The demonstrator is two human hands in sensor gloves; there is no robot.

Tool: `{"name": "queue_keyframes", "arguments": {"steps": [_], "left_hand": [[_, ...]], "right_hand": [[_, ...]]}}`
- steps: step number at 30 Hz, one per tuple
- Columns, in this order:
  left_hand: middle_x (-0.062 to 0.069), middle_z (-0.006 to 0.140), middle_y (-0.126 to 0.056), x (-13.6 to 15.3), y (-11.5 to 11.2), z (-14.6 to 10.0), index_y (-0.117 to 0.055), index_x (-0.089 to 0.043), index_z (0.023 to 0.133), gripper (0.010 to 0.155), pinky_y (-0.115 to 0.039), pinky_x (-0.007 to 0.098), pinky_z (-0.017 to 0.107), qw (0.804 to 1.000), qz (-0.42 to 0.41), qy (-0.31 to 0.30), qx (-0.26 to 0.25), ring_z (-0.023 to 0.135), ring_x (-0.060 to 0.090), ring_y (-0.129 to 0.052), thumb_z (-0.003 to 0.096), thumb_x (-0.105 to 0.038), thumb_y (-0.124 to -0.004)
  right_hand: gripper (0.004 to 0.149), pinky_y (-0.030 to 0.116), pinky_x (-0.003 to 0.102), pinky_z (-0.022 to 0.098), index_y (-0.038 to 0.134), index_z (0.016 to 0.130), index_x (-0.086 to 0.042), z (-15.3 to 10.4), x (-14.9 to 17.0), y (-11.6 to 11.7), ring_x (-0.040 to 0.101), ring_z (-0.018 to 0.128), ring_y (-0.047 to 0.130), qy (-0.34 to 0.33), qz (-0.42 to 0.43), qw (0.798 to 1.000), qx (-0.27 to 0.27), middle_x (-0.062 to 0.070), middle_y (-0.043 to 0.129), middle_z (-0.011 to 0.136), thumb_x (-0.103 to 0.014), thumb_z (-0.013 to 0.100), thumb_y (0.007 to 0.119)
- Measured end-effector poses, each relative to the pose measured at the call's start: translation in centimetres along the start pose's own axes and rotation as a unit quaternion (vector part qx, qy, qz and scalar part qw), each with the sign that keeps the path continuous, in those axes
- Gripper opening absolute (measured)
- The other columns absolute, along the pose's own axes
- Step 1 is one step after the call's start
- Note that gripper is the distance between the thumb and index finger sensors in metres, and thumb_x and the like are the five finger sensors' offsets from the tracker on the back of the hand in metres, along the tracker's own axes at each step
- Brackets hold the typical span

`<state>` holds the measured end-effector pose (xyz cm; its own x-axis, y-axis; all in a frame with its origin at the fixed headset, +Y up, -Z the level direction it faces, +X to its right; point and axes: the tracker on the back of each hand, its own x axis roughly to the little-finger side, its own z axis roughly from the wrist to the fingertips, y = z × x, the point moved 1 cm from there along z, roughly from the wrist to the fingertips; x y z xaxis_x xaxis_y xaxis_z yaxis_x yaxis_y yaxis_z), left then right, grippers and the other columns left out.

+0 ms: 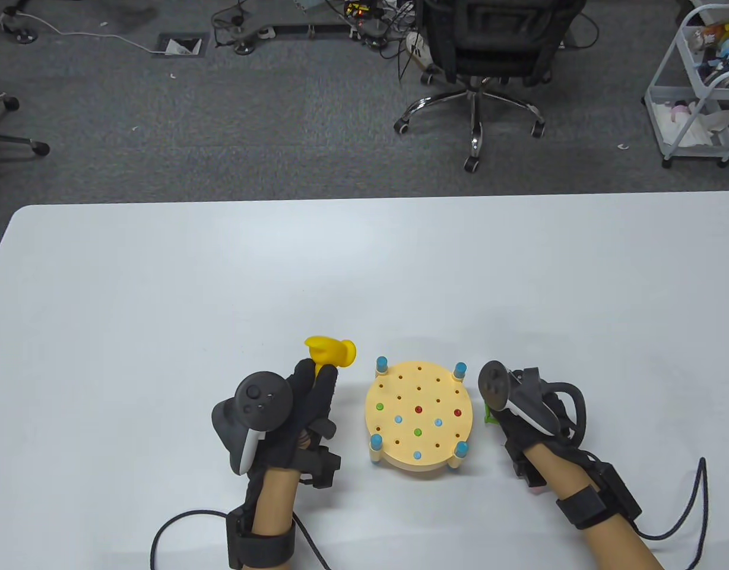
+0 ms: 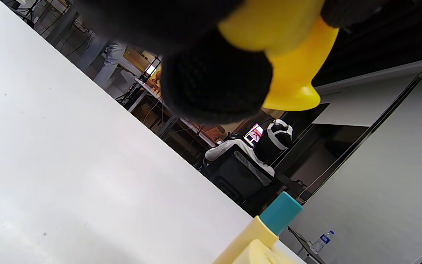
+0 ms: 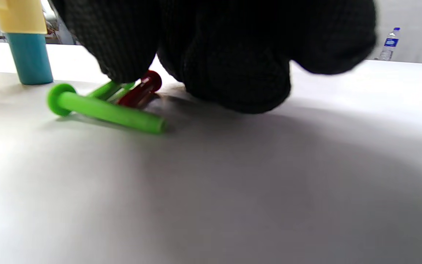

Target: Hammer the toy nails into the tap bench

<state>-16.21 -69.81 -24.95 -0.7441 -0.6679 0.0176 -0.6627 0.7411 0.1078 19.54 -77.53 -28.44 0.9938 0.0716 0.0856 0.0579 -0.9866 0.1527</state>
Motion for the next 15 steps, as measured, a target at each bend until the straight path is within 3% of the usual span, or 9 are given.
{"name": "queue_keyframes", "arguments": {"steps": [15], "left_hand": [[0.011,0.037,-0.105,-0.12,-0.15,0.02,-0.082,-0.016,0.081,0.063,-0.079,0.031,0.001,1.000,0.005,-0.002,0.006,-0.002,0.018,-0.093,0.0426,-0.060,-0.061]], "right_hand": [[0.049,0.085,0.034,0.034,0.076,0.089,-0.020,-0.17,0.16,0.28,0.016,0.043,0.097,0.023,-0.001,1.000,-0.009,0.009,0.089,0.070,-0.039,0.044,0.076]]}}
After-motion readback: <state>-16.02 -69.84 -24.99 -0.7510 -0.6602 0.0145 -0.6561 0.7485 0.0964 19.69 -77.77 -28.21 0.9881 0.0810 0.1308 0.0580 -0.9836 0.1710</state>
